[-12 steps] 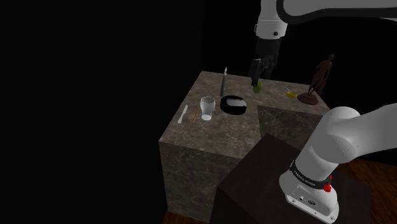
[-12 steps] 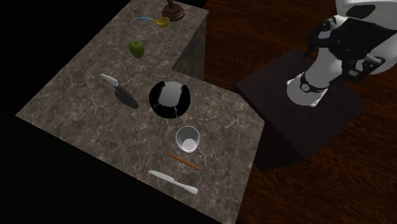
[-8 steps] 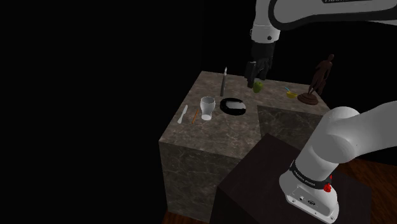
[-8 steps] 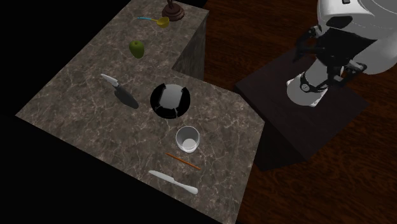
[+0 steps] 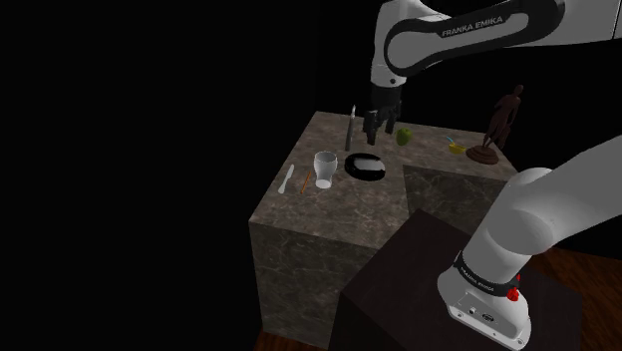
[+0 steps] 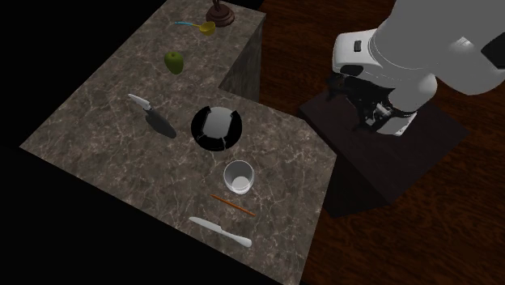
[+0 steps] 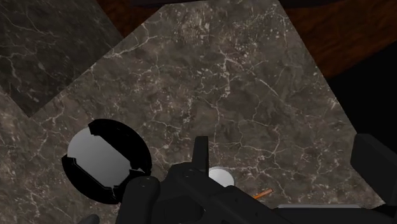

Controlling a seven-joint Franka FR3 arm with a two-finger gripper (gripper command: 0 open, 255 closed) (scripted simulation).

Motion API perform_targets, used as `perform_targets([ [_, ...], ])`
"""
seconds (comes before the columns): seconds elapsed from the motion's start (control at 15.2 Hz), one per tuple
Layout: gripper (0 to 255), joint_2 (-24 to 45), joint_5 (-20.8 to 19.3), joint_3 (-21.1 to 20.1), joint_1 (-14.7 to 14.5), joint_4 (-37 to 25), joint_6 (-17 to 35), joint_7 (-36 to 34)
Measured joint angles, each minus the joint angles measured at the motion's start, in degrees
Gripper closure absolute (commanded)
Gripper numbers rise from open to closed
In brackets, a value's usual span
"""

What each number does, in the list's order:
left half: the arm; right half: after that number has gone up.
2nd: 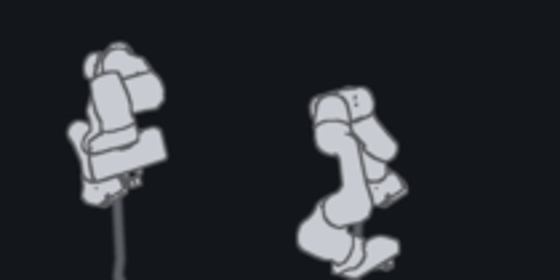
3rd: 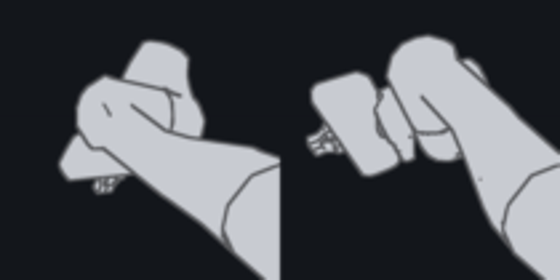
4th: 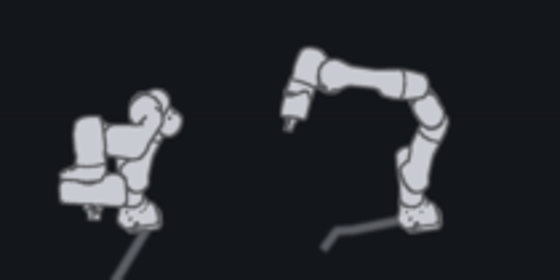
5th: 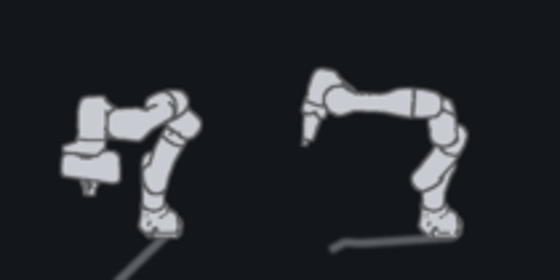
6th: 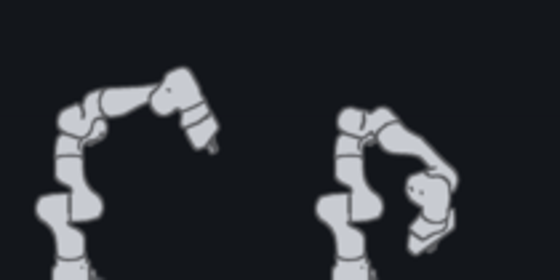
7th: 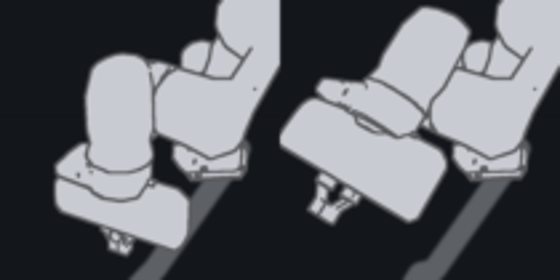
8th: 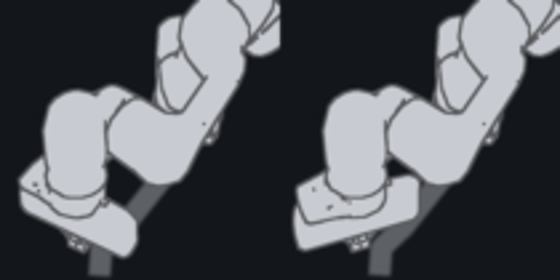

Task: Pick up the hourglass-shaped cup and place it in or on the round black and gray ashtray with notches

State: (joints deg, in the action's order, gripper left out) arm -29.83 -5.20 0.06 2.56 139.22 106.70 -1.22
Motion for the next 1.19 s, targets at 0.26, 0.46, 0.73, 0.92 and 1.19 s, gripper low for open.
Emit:
perform_targets([
  [0.26, 0, 8.31, -0.96, 1.4, 0.77, -2.46, 6.37, 1.56],
  [0.46, 0, 14.27, -1.52, 2.55, 1.44, -4.15, 11.04, 3.0],
  [0.73, 0, 23.04, -1.65, 3.51, 1.96, -8.46, 15.98, 4.42],
  [0.92, 0, 29.21, -1.51, 4.24, 2.53, -12.31, 18.68, 5.87],
  [1.19, 0, 38.18, -0.85, 4.73, 3.19, -19.07, 21.36, 7.58],
])
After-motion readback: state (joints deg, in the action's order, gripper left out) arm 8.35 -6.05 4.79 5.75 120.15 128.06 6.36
